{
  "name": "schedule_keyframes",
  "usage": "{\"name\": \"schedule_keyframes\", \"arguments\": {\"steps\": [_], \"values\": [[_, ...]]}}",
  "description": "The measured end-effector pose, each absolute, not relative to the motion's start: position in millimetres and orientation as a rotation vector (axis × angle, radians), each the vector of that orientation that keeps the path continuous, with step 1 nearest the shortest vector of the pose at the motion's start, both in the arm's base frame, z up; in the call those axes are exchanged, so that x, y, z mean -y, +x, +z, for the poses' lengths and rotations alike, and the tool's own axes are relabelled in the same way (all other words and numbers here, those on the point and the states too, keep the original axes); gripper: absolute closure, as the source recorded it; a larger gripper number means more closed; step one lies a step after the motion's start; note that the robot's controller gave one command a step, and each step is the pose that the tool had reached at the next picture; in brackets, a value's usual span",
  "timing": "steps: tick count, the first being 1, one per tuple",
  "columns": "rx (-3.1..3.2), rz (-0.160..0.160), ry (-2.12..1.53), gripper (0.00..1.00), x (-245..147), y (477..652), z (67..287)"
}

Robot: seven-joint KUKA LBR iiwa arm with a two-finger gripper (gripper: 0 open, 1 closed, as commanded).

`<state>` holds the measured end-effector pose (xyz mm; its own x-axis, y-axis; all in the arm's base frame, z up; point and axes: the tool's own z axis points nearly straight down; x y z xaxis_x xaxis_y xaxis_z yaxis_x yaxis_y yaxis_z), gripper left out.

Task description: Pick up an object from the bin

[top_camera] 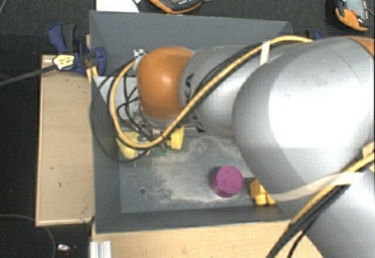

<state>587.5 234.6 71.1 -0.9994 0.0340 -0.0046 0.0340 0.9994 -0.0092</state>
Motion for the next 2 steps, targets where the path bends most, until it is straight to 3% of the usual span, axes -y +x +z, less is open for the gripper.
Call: {"name": "schedule_keyframes", "arguments": {"steps": [1, 2], "values": [[-3.137, -0.015, 0.054, 1.0, -235, 587.4, 71], [-3.139, -0.015, 0.057, 1.0, -234, 586.4, 93]]}}
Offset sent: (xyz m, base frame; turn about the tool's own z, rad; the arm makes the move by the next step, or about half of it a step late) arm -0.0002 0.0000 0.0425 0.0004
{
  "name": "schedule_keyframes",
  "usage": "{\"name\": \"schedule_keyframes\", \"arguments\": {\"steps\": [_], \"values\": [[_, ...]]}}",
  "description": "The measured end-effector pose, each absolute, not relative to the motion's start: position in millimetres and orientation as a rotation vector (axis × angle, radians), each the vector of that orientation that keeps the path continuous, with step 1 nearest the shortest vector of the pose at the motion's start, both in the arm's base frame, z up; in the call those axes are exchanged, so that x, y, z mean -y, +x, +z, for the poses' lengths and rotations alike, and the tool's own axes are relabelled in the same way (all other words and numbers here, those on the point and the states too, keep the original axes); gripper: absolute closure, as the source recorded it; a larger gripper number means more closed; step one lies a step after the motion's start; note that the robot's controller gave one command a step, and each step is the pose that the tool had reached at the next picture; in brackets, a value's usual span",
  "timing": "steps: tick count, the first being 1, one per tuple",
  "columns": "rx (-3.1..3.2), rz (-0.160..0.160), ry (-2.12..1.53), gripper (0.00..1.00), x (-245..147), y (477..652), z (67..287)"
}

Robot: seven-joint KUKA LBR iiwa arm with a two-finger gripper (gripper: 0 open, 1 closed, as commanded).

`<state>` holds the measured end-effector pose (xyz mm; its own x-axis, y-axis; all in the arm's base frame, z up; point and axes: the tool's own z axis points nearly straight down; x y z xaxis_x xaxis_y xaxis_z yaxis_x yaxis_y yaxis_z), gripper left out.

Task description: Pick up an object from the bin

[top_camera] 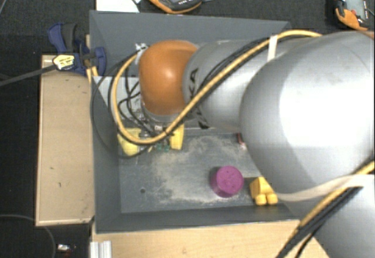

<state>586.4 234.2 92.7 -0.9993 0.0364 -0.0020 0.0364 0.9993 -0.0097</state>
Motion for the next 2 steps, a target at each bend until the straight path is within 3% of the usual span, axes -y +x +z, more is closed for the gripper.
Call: {"name": "schedule_keyframes", "arguments": {"steps": [1, 2], "values": [[-3.142, -0.017, 0.059, 1.0, -234, 585.8, 138], [-3.134, -0.011, 0.06, 1.0, -235, 587.8, 164]]}}
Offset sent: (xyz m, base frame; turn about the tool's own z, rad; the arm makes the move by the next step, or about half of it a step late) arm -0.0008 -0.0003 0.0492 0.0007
